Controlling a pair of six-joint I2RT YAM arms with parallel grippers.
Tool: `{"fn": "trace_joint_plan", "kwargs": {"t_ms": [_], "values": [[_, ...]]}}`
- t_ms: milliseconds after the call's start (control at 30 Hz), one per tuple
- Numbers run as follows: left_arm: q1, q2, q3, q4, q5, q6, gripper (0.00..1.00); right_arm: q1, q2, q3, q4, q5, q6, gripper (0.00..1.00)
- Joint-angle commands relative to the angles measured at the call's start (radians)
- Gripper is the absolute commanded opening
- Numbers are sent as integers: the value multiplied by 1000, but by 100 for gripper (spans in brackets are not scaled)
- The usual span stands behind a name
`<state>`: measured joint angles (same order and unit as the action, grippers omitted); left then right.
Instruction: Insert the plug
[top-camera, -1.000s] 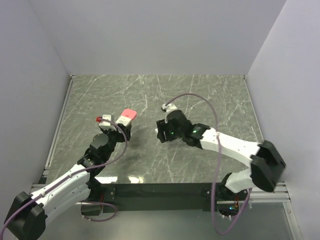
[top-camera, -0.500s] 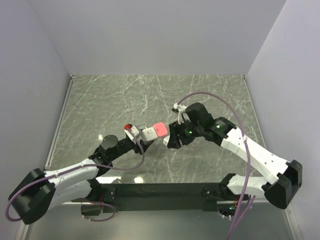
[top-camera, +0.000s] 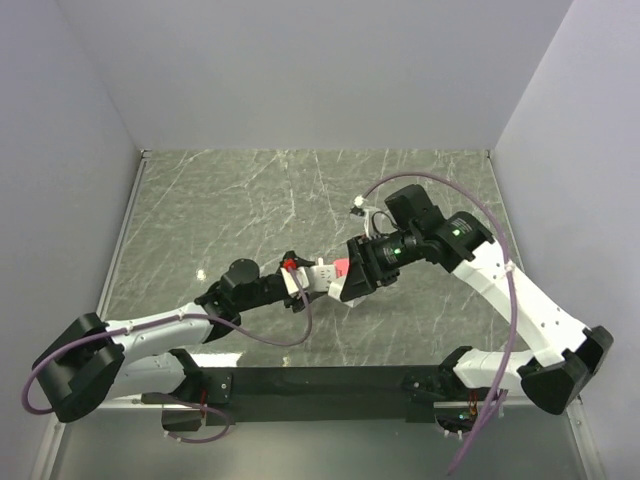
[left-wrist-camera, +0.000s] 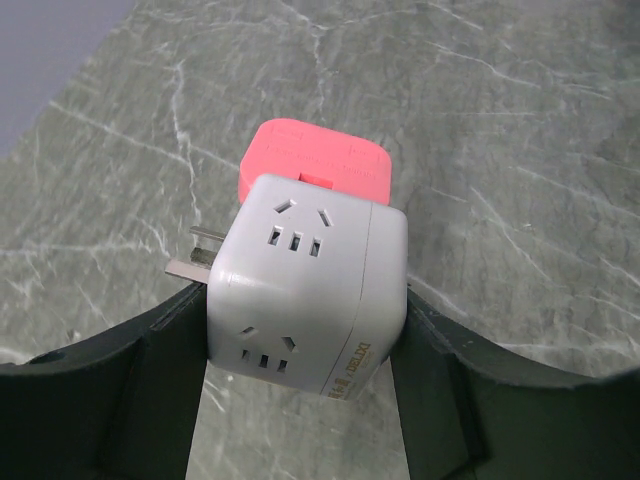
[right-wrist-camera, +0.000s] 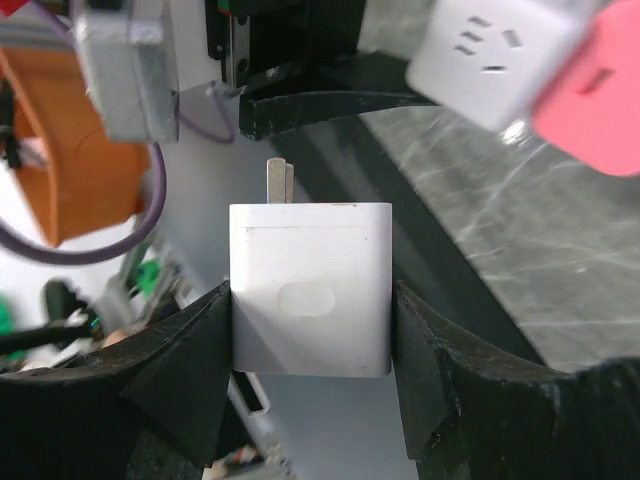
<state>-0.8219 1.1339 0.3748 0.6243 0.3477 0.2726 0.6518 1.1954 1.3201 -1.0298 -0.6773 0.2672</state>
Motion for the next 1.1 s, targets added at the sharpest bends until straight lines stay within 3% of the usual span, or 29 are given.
{"fn": "trace_joint_plan", "kwargs": {"t_ms": [0,233,567,1067], "values": [[-34,18,98,-24,30,114,1,-3,29,-24,-38,-151,17,0],[-82,73,180,-142,59,181,1,-6,24,-56,-68,-99,23,0],[-140,12,179,-233,28,243,1,-32,67,-85,-99,-64,33,0],[-164,-31,148,-224,-2,252,1,-80,168,-68,-122,7,35,0]]}}
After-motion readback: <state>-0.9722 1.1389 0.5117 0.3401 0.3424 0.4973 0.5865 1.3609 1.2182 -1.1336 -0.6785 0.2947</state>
